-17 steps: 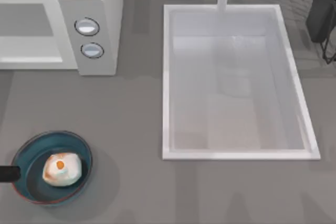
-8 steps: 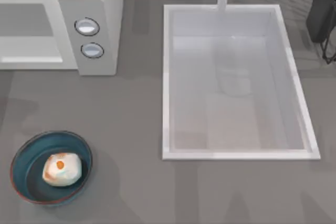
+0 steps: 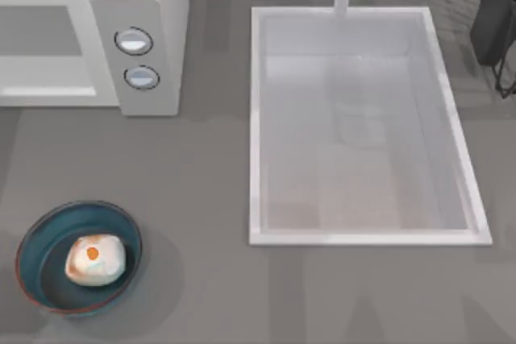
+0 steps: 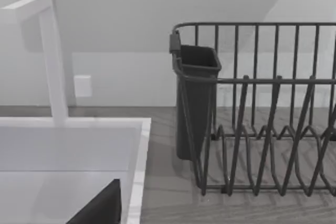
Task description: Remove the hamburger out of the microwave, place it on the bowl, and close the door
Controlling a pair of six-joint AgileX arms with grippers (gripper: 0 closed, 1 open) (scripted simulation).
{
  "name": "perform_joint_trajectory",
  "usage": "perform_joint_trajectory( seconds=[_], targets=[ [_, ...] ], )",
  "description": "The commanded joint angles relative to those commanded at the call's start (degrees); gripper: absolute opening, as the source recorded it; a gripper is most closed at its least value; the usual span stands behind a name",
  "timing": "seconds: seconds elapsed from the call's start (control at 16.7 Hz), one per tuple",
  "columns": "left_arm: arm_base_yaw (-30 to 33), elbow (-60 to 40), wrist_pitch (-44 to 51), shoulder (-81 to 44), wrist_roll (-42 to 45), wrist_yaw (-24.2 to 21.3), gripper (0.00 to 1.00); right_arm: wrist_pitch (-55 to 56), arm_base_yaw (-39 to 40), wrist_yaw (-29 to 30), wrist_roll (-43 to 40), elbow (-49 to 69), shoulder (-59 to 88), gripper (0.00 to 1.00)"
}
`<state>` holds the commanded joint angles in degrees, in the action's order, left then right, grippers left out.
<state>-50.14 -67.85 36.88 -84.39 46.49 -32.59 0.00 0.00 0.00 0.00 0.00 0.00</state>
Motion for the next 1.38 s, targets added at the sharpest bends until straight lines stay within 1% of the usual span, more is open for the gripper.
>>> perform_joint_trajectory(
  seconds=[0.18, 0.3, 0.42, 0.78, 0.96, 1.26, 1.38],
  targets=[
    [-6.1, -5.8, 3.5, -9.4, 3.6, -3.6, 0.00, 0.0, 0.0, 0.0, 0.0, 0.0, 0.0, 1.00],
    [-8.3, -7.9, 5.1, -12.6, 5.0, -5.0, 0.00, 0.0, 0.0, 0.0, 0.0, 0.0, 0.0, 1.00],
    [-9.3, -8.9, 5.9, -13.8, 5.6, -5.6, 0.00, 0.0, 0.0, 0.0, 0.0, 0.0, 0.0, 1.00],
    [-9.2, -8.7, 5.6, -13.8, 5.7, -5.5, 0.00, 0.0, 0.0, 0.0, 0.0, 0.0, 0.0, 1.00],
    [-9.2, -5.7, 1.7, -15.2, 5.7, -5.5, 0.00, 0.0, 0.0, 0.0, 0.0, 0.0, 0.0, 1.00],
    [-9.5, 2.6, -11.6, -19.3, 5.9, -5.7, 0.00, 0.0, 0.0, 0.0, 0.0, 0.0, 0.0, 1.00],
    [-9.5, 5.3, -15.2, -20.6, 6.0, -5.8, 0.00, 0.0, 0.0, 0.0, 0.0, 0.0, 0.0, 1.00]
  ],
)
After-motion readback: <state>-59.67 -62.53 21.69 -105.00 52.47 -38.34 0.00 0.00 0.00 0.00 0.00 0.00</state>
